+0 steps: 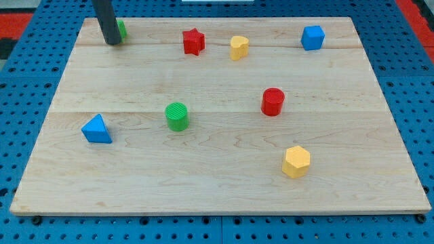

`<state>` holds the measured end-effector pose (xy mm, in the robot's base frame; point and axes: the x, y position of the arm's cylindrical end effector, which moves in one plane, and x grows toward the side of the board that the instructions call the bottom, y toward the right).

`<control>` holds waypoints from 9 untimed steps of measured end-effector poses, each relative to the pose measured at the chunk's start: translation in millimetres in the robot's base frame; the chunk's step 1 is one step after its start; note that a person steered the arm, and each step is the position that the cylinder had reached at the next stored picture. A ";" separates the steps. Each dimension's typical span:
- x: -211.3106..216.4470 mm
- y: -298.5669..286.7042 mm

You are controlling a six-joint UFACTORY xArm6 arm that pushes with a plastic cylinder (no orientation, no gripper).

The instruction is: Place your hand under the yellow heart

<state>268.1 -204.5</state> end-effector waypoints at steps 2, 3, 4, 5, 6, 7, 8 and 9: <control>36.6 64.0; 48.5 98.7; 67.9 125.6; 91.8 114.0; 97.2 103.9; 98.3 107.1; 95.6 115.7; 73.4 142.8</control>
<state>341.5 -61.7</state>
